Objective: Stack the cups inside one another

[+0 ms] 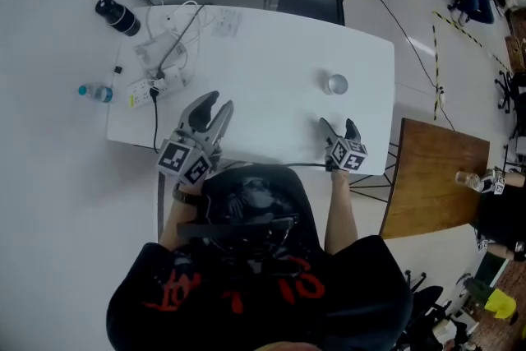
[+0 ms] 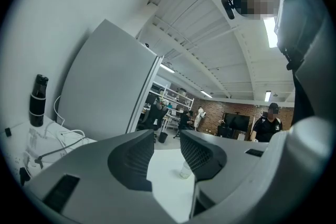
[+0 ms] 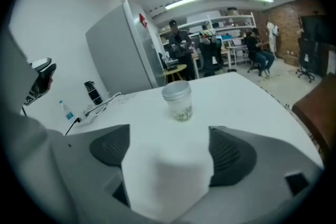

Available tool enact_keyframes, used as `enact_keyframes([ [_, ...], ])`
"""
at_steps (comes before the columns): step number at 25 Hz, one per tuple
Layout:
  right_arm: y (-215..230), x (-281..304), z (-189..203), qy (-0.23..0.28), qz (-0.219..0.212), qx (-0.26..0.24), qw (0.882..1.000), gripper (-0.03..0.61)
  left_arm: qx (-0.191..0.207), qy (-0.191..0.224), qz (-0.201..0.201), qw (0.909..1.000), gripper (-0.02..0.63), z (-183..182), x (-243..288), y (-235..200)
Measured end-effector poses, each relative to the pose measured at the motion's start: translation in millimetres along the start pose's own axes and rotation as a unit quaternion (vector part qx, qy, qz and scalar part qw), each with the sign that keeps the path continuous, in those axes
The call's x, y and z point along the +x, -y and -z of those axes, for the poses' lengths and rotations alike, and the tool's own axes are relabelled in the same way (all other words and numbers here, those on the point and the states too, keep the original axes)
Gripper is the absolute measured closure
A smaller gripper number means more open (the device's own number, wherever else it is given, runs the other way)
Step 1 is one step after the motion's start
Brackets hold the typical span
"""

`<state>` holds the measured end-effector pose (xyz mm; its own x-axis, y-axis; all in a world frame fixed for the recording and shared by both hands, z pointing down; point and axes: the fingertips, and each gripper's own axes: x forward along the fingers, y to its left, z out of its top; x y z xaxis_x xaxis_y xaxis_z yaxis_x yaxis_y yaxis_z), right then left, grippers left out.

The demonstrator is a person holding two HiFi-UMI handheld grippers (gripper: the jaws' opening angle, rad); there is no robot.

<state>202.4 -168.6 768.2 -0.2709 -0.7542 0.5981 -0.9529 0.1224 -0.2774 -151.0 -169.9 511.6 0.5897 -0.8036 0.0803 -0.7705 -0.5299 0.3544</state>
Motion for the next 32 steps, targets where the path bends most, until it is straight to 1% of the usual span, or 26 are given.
enact_keyframes([
  [1,-11,-7,-11,0.013,-0.001,-0.022,1.0,0.165,0.003,-0.002,0.006,1.0,0.449,0,3,2],
  [2,-23,-14,-22,0.029,0.0,-0.046,0.999,0.234,0.005,-0.003,0.011,0.9999,0.449,0,6,4],
  [3,-37,-21,-34,0.045,0.001,-0.07,0.997,0.319,0.006,-0.005,0.018,0.9998,0.449,0,9,6],
  [4,-50,-29,-45,0.061,0.001,-0.092,0.994,0.426,0.008,-0.007,0.024,0.9997,0.449,0,11,9],
  [6,-77,-42,-64,0.083,-0.017,-0.126,0.988,0.541,0.011,-0.011,0.036,0.9992,0.449,1,16,16],
  [7,-91,-48,-73,0.091,-0.031,-0.137,0.986,0.571,0.013,-0.014,0.042,0.9989,0.449,2,19,19],
  [10,-123,-62,-98,0.119,-0.061,-0.148,0.98,0.571,0.022,-0.025,0.059,0.9977,0.449,2,29,26],
  [13,-140,-74,-119,0.148,-0.064,-0.155,0.975,0.572,0.039,-0.031,0.073,0.9961,0.449,2,39,34],
  [15,-151,-80,-123,0.155,-0.066,-0.154,0.973,0.572,0.047,-0.033,0.079,0.9952,0.449,3,41,37],
  [18,-165,-84,-125,0.167,-0.075,-0.146,0.972,0.572,0.042,-0.031,0.085,0.995,0.449,4,40,38],
  [22,-173,-83,-131,0.174,-0.082,-0.141,0.971,0.572,0.04,-0.031,0.086,0.995,0.449,5,39,33],
  [25,-174,-84,-130,0.171,-0.081,-0.138,0.972,0.572,0.036,-0.046,0.089,0.9943,0.451,11,36,32],
  [30,-179,-83,-135,0.18,-0.1,-0.121,0.971,0.572,0.033,-0.046,0.075,0.9955,0.451,5,30,27],
  [32,-180,-83,-141,0.186,-0.104,-0.122,0.969,0.572,0.034,-0.043,0.077,0.9955,0.453,1,34,27],
])
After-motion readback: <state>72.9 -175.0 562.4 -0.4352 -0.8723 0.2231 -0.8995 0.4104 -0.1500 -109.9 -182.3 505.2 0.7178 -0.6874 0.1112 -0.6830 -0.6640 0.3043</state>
